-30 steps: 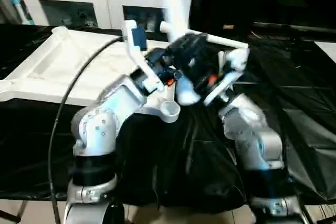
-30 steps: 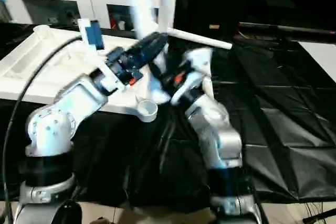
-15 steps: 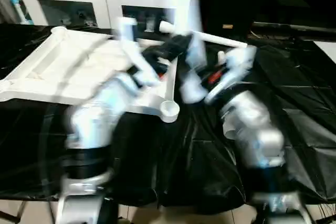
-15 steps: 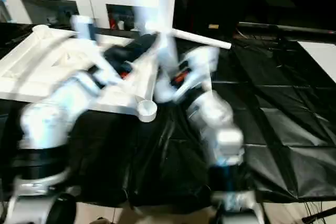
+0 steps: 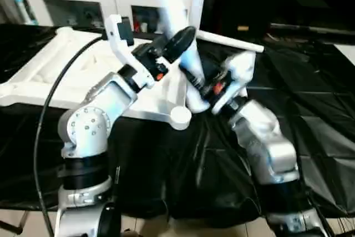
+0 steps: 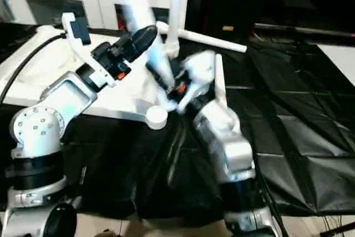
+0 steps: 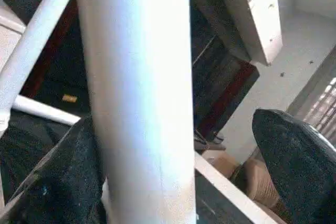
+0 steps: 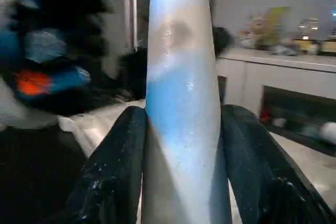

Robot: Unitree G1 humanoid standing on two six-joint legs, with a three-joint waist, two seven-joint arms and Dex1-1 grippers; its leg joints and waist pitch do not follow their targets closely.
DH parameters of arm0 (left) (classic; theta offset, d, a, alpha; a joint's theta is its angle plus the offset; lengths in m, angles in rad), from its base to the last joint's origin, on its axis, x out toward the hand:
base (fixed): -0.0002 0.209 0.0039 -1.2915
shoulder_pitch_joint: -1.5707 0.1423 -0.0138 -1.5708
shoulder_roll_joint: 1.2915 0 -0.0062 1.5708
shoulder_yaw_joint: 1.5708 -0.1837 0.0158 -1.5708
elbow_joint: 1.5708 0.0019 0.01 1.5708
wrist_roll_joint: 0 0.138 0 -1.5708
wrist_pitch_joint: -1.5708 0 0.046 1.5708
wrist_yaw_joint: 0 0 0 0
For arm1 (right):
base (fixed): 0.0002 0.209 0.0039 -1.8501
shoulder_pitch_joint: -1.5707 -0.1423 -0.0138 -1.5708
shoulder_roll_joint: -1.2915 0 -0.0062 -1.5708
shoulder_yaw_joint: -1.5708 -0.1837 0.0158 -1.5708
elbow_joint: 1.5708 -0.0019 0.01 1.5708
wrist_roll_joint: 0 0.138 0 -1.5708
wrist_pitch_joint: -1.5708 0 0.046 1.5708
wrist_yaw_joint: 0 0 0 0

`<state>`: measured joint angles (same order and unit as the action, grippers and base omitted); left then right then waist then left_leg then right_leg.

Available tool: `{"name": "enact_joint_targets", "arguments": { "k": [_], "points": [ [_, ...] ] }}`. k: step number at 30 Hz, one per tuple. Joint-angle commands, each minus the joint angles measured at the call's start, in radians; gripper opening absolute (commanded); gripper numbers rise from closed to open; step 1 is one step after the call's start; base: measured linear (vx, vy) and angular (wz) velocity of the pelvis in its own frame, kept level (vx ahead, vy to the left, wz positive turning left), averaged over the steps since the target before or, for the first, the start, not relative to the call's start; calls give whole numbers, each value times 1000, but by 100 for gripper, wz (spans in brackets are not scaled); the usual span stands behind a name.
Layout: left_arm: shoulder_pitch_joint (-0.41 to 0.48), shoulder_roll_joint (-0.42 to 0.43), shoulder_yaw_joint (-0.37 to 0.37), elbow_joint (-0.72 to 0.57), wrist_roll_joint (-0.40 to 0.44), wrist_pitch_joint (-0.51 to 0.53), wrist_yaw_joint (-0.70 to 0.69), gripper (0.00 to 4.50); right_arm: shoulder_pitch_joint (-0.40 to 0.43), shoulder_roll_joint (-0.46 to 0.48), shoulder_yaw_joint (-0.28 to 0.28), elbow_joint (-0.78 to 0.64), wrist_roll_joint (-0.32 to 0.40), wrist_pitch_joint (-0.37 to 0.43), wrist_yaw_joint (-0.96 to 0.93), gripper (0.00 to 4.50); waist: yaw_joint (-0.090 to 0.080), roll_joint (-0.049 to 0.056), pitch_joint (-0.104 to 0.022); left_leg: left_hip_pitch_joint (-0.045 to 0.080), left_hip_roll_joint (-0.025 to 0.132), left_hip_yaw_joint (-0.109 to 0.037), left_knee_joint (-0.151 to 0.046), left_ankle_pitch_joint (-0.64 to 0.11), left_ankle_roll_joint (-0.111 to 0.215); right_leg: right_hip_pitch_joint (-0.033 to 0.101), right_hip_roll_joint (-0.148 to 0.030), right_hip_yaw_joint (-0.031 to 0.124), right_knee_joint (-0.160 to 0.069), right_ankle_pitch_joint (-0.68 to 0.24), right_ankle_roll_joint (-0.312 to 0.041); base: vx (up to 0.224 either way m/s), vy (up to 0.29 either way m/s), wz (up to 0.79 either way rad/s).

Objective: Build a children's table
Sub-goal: Rotate table base

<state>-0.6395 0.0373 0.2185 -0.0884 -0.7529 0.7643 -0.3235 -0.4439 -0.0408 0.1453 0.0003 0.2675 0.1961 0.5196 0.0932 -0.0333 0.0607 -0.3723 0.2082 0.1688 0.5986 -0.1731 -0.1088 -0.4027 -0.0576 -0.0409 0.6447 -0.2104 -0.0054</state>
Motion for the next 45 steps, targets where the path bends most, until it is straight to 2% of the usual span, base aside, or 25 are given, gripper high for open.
{"name": "enact_joint_targets", "arguments": {
  "k": [1, 4, 5, 10, 11, 30, 32, 33, 34, 36, 37, 38, 39, 40, 41, 42, 44, 45],
  "points": [
    [-22, -2, -25, 8, 9, -4, 6, 450, 2, -11, 2, -32, -8, -12, 14, 178, 1, 8, -71, 6, 7, 0, -63, -145, 3, 60, -52, 40, -76, -46, -142, 0, 0, 0],
    [-24, -3, -21, 17, 13, -1, 22, 450, 3, -18, 9, -32, -13, -19, 17, 178, 1, 8, -71, 5, 6, -1, -62, -137, 4, 61, -52, 40, -74, -26, -145, 0, 0, 0],
    [-24, -4, -17, 21, 11, 0, 26, 421, 4, -19, 10, -32, -14, -23, 15, 178, 0, 9, -72, 5, 6, -1, -62, -133, 5, 61, -52, 40, -73, -19, -147, 0, 0, 0],
    [-25, -4, -3, 22, -4, 0, 30, 401, -1, -17, 1, -12, -29, -39, -6, 178, 0, 8, -72, 5, 6, -1, -62, -129, 7, 61, -52, 39, -73, -12, -153, 0, 0, 0],
    [-25, -5, -2, 20, -6, 0, 30, 376, -1, -18, 1, -10, -30, -41, -6, 178, 1, 7, -72, 5, 5, 0, -61, -129, 8, 62, -53, 40, -72, -11, -154, 0, 0, 0],
    [-27, -7, 17, 25, -16, -8, 54, 238, -8, -14, 10, 15, -51, -57, -22, 178, 0, 7, -72, 6, 6, -1, -61, -136, 10, 61, -52, 40, -73, -22, -149, 0, 0, 0],
    [-27, -7, 17, 25, -15, -9, 54, 211, -9, -14, 10, 17, -52, -58, -22, 178, 1, 7, -72, 5, 6, -1, -61, -136, 11, 61, -53, 40, -73, -23, -149, 0, 0, 0],
    [-29, -3, 17, 26, -10, -12, 55, 204, -14, -15, 12, 22, -63, -65, -27, 178, 0, 0, -72, 5, 6, 0, -61, -134, 13, 61, -52, 40, -73, -23, -148, 0, 0, 0],
    [-29, -3, 17, 26, -10, -12, 55, 204, -14, -15, 12, 22, -63, -65, -27, 178, 1, 4, -72, 5, 6, 0, -61, -130, 13, 61, -53, 40, -72, -22, -148, 0, 0, 0],
    [-32, 13, 15, 30, 2, -14, 49, 195, -26, -7, -4, 24, -19, -27, -11, 234, 0, 1, -72, 6, 6, 1, -61, -131, 16, 61, -52, 40, -73, -21, -149, 0, 0, 0],
    [-32, 13, 15, 30, 2, -14, 49, 193, -26, -7, -4, 24, -19, -27, -11, 248, 1, 4, -72, 6, 6, -1, -61, -130, 17, 61, -53, 40, -71, -23, -148, 0, 0, 0],
    [-34, 31, 12, 31, 9, -11, 37, 191, -38, -2, -35, 10, 52, 33, 8, 257, -1, 2, -72, 6, 6, 0, -61, -130, 19, 61, -52, 40, -72, -21, -148, 0, 0, 0],
    [-37, 44, 8, 32, 14, -9, 27, 191, -51, -13, -48, 5, 82, 81, 22, 257, 0, 4, -72, 7, 6, -1, -62, -132, 22, 60, -51, 40, -70, -21, -148, 0, 0, 0],
    [-38, 48, 7, 32, 15, -8, 24, 191, -54, -17, -51, 4, 89, 96, 26, 268, 0, 1, -72, 7, 6, -1, -62, -130, 24, 62, -51, 40, -69, -18, -146, 0, 0, 0],
    [-41, 68, 1, 31, 20, -2, 8, 190, -76, -44, -69, -4, 136, 178, 52, 280, 0, 4, -73, 10, 5, -2, -62, -124, 25, 62, -49, 39, -69, -12, -146, 0, 0, 0],
    [-44, 85, -5, 31, 22, 5, -9, 190, -98, -71, -90, -8, 191, 265, 79, 287, -1, 1, -73, 8, 5, -2, -61, -118, 25, 63, -48, 39, -68, -5, -146, 0, 0, 0],
    [-47, 104, -12, 29, 21, 13, -29, 190, -124, -110, -110, -8, 244, 346, 118, 289, 2, 3, -73, 8, 4, 0, -59, -107, 23, 63, -49, 40, -67, 11, -149, 0, 0, 0],
    [-48, 118, -18, 28, 16, 22, -45, 190, -148, -151, -116, 0, 274, 415, 155, 289, 5, 3, -74, 8, 5, 0, -59, -102, 22, 64, -51, 40, -67, 14, -151, 0, 0, 0]
  ]
}}
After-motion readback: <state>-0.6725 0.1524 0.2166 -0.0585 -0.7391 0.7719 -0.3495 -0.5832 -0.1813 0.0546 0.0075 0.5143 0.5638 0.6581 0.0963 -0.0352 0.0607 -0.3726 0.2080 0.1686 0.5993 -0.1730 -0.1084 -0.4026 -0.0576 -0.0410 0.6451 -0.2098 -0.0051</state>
